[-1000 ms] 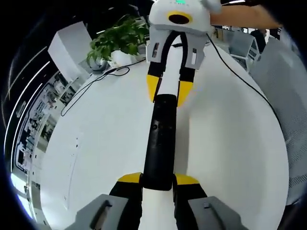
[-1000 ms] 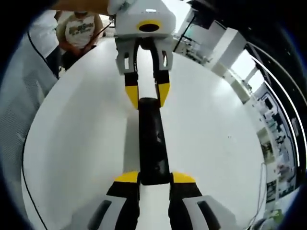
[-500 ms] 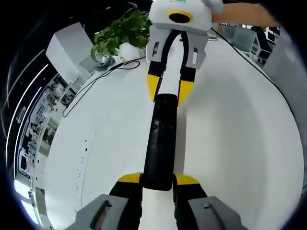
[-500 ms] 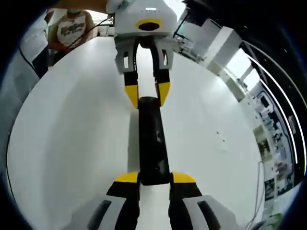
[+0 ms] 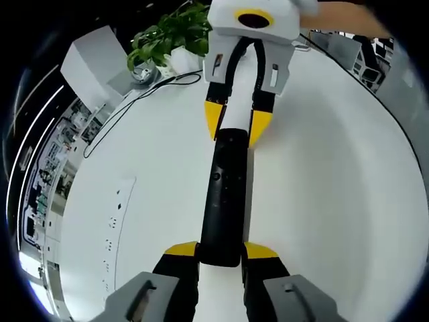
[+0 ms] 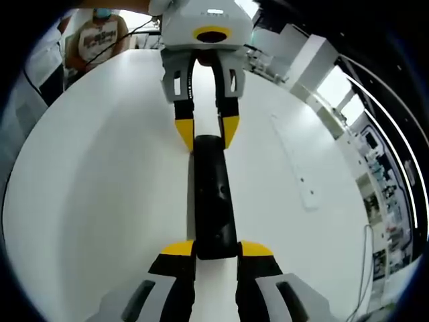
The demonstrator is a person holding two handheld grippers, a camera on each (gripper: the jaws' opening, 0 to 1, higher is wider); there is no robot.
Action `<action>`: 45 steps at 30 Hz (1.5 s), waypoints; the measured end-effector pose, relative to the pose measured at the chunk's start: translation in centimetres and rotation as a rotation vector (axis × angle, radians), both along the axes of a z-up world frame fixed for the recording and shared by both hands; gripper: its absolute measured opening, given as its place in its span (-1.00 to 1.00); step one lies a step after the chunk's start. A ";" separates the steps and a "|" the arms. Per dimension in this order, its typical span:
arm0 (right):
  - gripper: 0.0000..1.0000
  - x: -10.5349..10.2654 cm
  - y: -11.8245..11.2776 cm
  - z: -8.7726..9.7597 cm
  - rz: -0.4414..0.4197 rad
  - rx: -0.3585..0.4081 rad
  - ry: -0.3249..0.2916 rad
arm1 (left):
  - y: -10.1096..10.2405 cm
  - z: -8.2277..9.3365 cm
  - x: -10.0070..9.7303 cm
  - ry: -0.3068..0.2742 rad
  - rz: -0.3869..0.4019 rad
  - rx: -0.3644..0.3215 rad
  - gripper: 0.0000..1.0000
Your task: Press the specified remote control buttons in sequence, fully releasing each button before pressing the next.
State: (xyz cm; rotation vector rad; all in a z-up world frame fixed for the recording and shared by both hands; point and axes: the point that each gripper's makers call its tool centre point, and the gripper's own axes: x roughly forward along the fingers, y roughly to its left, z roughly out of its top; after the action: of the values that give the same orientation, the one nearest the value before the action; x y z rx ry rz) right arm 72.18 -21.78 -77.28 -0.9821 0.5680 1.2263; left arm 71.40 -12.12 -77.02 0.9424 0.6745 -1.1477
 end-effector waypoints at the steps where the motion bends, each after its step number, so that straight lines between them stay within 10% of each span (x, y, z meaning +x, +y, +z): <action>1: -0.60 0.1 0.0 0.0 -0.003 0.003 0.004 | 0.0 0.0 0.1 0.001 -0.001 0.002 -0.54; 35: -0.63 -0.6 0.6 -0.2 0.072 -0.010 0.005 | 0.0 0.2 -0.3 0.055 -0.003 0.000 -0.54; 45: -0.16 -0.3 1.4 1.9 0.034 0.123 -0.050 | 0.2 0.9 0.0 -0.045 0.009 -0.046 -0.41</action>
State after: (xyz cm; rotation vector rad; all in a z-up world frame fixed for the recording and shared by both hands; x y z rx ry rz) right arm 71.90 -20.37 -75.40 -0.9194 0.4330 1.2480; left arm 71.35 -11.92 -76.08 0.9223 0.6130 -1.1265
